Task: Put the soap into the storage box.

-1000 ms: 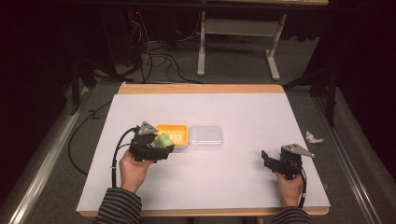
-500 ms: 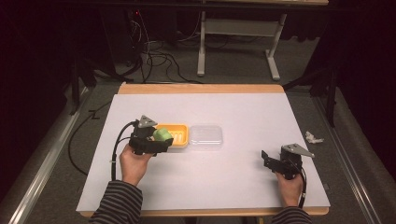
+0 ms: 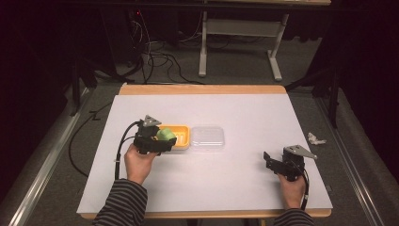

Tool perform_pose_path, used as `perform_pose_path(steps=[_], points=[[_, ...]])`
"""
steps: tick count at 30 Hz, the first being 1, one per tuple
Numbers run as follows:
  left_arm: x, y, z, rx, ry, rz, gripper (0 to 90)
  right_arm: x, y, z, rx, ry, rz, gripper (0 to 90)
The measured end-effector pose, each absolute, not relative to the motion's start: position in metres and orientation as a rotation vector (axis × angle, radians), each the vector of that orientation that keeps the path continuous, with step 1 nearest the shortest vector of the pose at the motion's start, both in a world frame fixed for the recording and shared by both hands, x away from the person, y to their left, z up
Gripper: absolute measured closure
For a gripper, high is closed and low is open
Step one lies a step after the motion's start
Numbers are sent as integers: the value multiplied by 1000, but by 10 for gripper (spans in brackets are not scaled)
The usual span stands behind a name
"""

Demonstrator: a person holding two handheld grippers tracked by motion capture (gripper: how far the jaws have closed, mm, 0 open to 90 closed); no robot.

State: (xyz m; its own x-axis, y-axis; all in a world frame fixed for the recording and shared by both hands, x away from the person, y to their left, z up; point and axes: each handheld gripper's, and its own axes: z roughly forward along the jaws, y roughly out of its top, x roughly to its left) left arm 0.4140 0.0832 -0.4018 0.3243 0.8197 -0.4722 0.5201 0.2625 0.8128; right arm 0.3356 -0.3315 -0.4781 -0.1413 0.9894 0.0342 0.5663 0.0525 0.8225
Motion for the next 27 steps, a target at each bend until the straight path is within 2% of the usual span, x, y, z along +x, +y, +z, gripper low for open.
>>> perform_pose_path(steps=[27], points=[[437, 84, -418, 1386, 1399, 368, 258, 335, -332, -478, 1566, 1764, 967, 176]])
